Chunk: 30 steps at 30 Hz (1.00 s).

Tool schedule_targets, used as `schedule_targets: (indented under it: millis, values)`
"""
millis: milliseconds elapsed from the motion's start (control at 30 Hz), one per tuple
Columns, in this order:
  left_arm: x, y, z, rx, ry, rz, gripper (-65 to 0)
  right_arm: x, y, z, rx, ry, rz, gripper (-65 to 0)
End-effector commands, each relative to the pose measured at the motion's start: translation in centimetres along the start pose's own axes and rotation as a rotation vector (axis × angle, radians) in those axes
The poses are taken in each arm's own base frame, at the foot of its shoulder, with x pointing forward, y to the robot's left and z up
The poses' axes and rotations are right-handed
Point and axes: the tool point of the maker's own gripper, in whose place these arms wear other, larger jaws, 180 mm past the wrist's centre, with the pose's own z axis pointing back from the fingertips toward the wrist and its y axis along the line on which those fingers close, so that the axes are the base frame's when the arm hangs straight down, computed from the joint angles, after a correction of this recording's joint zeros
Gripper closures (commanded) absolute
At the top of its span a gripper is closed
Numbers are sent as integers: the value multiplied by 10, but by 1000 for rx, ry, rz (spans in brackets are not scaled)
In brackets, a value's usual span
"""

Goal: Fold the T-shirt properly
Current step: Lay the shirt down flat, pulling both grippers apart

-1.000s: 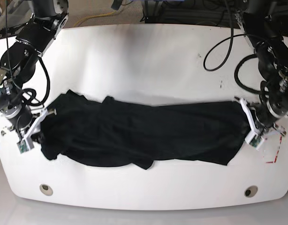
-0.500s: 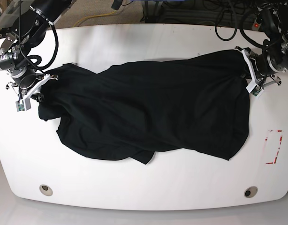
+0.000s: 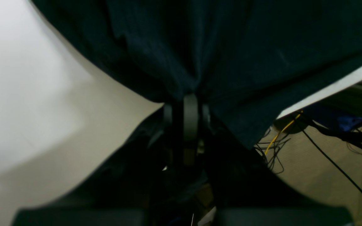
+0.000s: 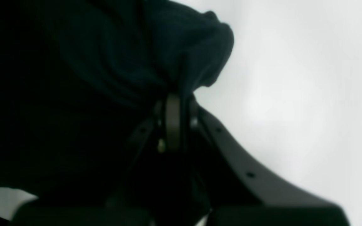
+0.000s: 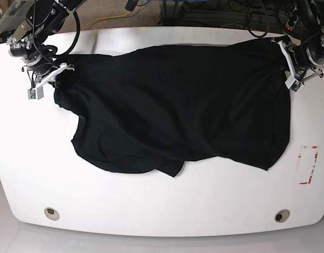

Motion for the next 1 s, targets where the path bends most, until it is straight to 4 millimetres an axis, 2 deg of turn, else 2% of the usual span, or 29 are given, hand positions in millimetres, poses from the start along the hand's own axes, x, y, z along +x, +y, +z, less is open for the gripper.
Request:
schedule_targets:
  millis: [0,267,333,433,467,500,567,633,700,767,867,967]
  values:
    - [3,7,6,26,-5,-20,-3,5,-1,-1,7,-28,-9,0]
    - [2,8,6,28,-3,-21,-13,-6,-10,1,-8,-12,-47,0]
    - [2,7,6,26,-2,-24,-67,-6,-10,1,-6,-12,-48,0]
    - [-3,9,9,25,21,-39,-244,-8,-10,1,-4,-7,-49,-19]
    - [-4,10,9,27,25,-40,-322,-9,-10,1,-4,-4,-50,-65]
    - [-4,10,9,28,25,-39,-365,-12,-10,2,-5,2,-50,-101]
    - [-5,12,10,37,29,-40,-458,-14,-10,3,-8,8,-49,-239]
    - [-5,13,11,39,31,-41,-479,-15,-11,4,-11,10,-48,-357]
    - [-5,17,13,48,37,-55,-464,-16,-12,5,-14,11,-51,-487]
    - [-3,22,16,57,40,-67,-457,-19,-16,7,-24,14,-60,-517]
    - [0,29,21,76,25,-64,-458,-21,-29,15,-59,-5,-95,-499]
    - [20,39,29,104,-64,-48,-461,-10,-32,16,-51,-48,-114,-493]
